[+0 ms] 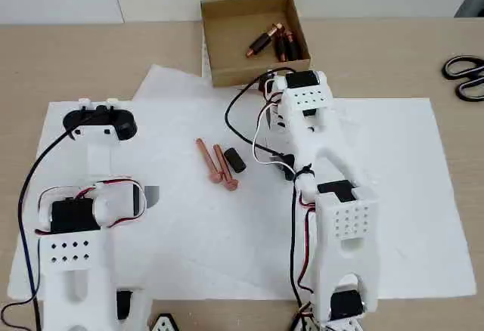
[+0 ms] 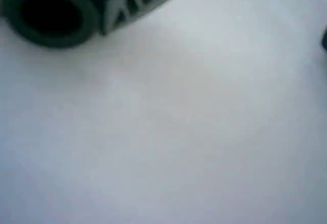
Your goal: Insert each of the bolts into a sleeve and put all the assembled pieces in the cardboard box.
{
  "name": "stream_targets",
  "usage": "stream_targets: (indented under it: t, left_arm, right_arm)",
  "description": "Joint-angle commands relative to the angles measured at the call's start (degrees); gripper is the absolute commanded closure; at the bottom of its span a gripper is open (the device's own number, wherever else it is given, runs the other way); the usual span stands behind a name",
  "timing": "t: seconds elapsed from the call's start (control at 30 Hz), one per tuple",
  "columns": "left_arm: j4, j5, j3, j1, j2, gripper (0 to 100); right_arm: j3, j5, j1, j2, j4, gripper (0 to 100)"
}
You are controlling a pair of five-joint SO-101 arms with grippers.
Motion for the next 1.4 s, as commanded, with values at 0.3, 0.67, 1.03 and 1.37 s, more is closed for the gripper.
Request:
stream_targets:
  t: [0.3,0.67,1.03,1.37]
  left_arm:
    - [-1.14,0.44,-0.22,0.0,-0.26,76]
    - [2.11,0.35,-10.59,1.23,3.69,76]
    - [2.29,0.09,-30.73,16.97,38.42,76]
    - [7.12,-19.16,-33.63,8.53,50.02,76]
  right_arm:
    - [-7.3,0.88,0.57,-1.1,4.18,99.5]
    - [-5.1,2.11,1.1,-23.96,4.97,99.5]
    - [6.33,6.07,6.73,-40.48,5.05,99.5]
    - [13.36,5.8,10.24,-45.58,5.05,99.5]
